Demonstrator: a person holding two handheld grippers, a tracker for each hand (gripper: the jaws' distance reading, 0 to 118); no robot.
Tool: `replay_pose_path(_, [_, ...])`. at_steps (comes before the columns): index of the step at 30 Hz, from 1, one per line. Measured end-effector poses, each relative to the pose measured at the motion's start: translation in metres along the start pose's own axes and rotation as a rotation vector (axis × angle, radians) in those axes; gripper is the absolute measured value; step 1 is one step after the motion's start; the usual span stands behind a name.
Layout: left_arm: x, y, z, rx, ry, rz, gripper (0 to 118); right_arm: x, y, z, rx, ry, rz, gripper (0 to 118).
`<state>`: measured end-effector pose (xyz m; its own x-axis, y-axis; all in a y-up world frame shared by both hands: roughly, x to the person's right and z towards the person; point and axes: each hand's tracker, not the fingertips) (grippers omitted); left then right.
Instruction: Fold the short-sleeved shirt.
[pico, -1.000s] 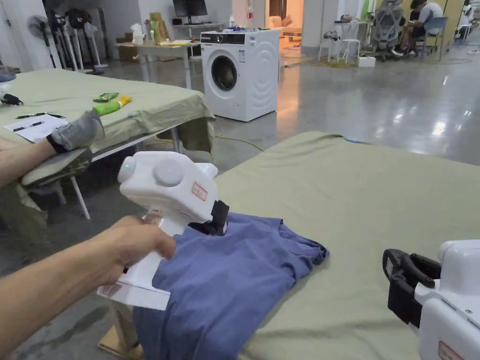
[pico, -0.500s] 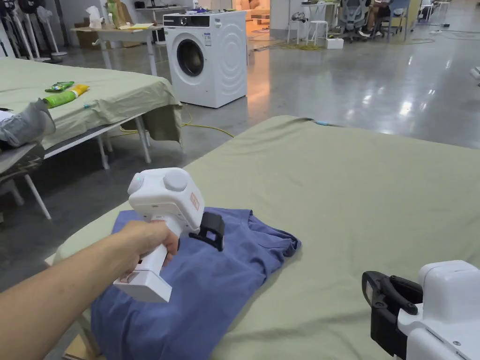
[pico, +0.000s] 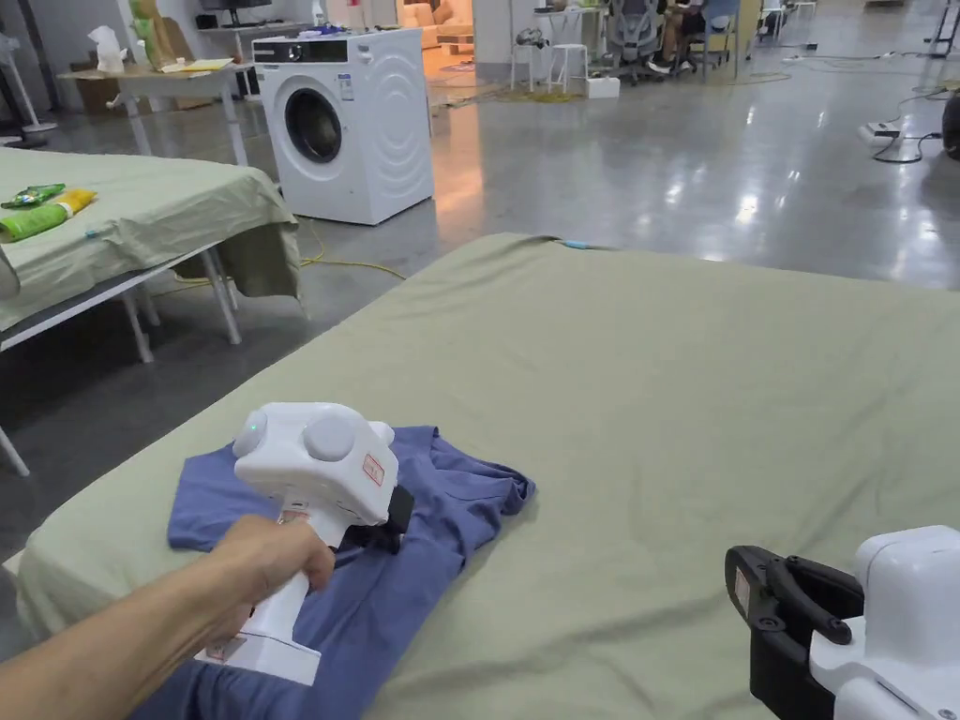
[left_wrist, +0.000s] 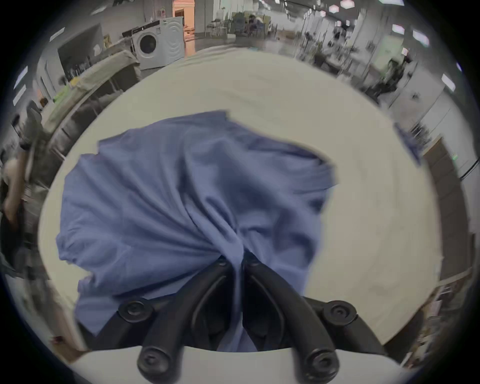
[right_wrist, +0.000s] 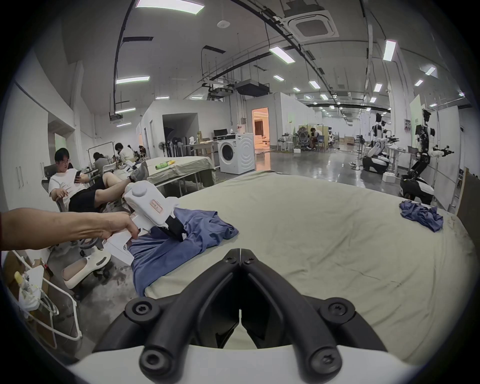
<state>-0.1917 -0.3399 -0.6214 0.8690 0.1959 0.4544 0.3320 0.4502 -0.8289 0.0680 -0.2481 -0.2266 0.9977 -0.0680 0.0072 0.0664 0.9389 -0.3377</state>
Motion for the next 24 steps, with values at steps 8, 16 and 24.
replay_pose_path(8, [0.248,0.016,0.018,0.107,-0.449,-0.235,5,0.055,-0.002,0.071,0.084,-0.123,-0.091,2])
replay_pose_path(16, [0.526,-0.070,0.008,-0.016,-0.804,-0.679,5,0.115,-0.003,0.193,0.177,-0.383,-0.071,2])
replay_pose_path(24, [0.592,-0.202,-0.041,-0.284,-0.817,-0.931,6,0.146,-0.030,0.250,0.188,-0.496,-0.147,2])
